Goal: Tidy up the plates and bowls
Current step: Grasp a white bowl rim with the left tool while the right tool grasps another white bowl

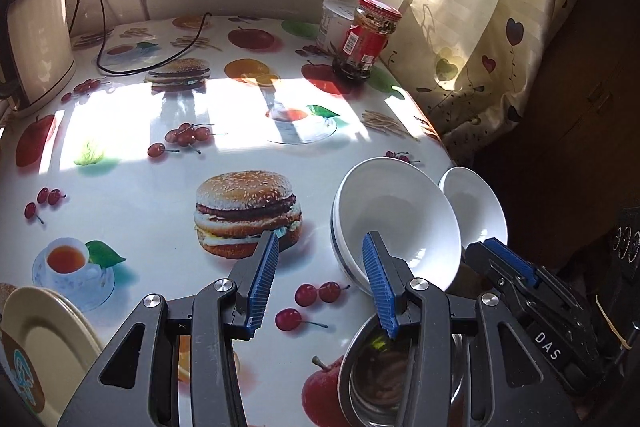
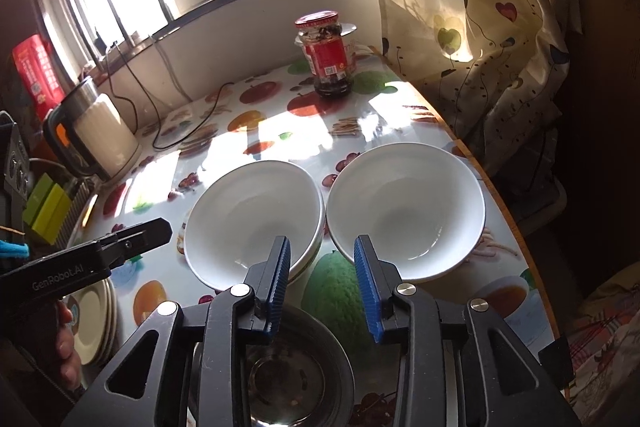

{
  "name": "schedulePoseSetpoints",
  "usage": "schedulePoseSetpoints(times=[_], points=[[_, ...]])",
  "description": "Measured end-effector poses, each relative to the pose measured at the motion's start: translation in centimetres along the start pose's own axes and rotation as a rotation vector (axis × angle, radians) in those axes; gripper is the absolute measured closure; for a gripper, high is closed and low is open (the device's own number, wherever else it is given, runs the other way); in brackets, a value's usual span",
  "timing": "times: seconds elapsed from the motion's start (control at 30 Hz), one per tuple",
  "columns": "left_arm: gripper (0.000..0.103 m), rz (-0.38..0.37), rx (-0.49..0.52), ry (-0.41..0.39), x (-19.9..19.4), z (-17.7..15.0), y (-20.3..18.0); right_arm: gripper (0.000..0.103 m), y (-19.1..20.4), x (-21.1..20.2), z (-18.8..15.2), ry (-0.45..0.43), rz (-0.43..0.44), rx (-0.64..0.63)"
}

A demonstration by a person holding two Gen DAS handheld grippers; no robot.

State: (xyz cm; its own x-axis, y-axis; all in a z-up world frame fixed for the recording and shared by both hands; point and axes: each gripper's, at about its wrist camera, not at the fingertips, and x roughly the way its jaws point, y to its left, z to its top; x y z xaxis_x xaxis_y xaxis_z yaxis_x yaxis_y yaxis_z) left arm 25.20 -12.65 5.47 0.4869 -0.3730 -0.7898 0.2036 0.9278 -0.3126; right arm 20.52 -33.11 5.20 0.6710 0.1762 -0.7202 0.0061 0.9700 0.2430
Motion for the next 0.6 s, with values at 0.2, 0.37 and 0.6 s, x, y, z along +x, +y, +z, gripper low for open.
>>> schedulePoseSetpoints(times=[0.2, 0.37, 0.6], points=[[0.058, -0.001, 0.002, 0.015, 1.4, 0.6, -0.1, 0.081, 0.0, 1.1, 0.5, 0.017, 0.020, 0.001], [0.058, -0.012, -0.005, 0.009, 1.8, 0.9, -0.1, 0.081, 0.2, 1.6, 0.7, 0.028, 0.030, 0.000], [0.066, -0.011, 0.001, 0.029, 2.7, 1.1, 0.0, 0.084, 0.4, 2.3, 0.8, 0.031, 0.029, 0.006]])
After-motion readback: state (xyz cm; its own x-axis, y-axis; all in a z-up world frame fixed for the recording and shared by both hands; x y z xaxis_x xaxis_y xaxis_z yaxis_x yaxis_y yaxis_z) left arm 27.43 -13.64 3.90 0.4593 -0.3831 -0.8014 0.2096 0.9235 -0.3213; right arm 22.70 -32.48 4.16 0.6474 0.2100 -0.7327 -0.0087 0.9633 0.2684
